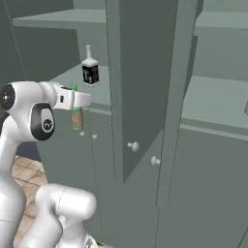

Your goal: Sort all alcoholic drinks to one cabinet, and non-alcoholic drinks to the other.

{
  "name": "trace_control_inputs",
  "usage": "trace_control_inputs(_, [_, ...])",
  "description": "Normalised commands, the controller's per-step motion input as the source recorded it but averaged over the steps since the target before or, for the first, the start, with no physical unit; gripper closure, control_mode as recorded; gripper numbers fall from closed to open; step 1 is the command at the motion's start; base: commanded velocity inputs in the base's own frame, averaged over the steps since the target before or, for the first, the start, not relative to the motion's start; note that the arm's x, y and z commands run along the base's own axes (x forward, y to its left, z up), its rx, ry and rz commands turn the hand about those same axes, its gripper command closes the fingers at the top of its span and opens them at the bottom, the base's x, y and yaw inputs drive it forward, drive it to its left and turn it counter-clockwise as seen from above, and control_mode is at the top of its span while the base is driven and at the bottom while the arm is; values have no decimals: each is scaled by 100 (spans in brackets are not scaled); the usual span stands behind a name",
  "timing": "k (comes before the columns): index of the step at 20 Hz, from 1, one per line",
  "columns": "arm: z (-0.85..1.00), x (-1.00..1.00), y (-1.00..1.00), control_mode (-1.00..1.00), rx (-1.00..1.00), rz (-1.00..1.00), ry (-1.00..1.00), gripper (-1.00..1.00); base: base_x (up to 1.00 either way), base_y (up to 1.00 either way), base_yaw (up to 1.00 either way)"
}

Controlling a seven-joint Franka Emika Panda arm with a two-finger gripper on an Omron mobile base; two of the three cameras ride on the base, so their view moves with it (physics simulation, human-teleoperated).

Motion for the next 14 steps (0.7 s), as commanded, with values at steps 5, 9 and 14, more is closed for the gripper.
trace_control_inputs(5, [0, 0, 0, 100, 0, 0, 0, 100, 41, 6, -2])
trace_control_inputs(9, [0, 0, 0, 100, 0, 0, 0, 100, 41, 1, 0])
trace_control_inputs(14, [0, 0, 0, 100, 0, 0, 0, 100, 19, 1, 0])
